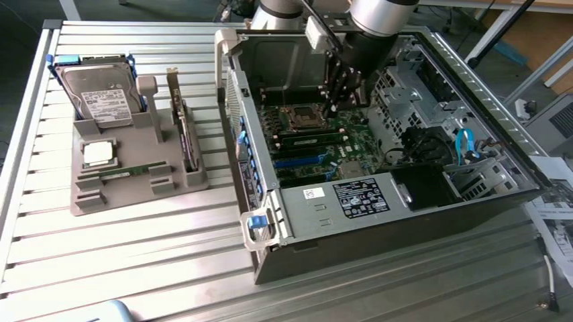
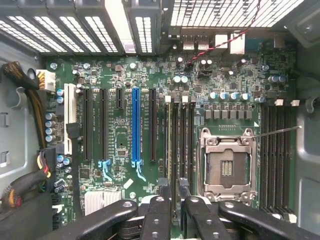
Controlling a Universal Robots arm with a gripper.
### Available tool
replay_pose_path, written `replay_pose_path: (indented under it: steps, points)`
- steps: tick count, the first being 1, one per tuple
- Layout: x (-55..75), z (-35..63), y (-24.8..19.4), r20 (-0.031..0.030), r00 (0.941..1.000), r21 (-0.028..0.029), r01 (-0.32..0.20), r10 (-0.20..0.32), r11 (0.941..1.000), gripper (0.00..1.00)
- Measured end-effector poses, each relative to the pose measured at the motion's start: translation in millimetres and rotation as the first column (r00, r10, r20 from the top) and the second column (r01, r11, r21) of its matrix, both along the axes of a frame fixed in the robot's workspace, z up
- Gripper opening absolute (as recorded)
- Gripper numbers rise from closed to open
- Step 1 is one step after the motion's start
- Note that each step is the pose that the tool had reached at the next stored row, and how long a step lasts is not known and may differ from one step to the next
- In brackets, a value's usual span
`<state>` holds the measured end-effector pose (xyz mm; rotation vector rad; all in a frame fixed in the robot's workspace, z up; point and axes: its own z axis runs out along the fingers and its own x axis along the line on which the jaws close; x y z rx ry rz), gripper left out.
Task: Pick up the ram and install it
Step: 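Insert the ram into the slot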
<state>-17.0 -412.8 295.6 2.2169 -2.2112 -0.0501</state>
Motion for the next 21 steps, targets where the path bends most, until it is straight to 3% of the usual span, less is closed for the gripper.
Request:
replay_pose_path:
  steps: [21]
  points:
    - [0.0,41.0,1.4,0.0,1.0,-0.0017,0.0,0.0,1.0,0.19]
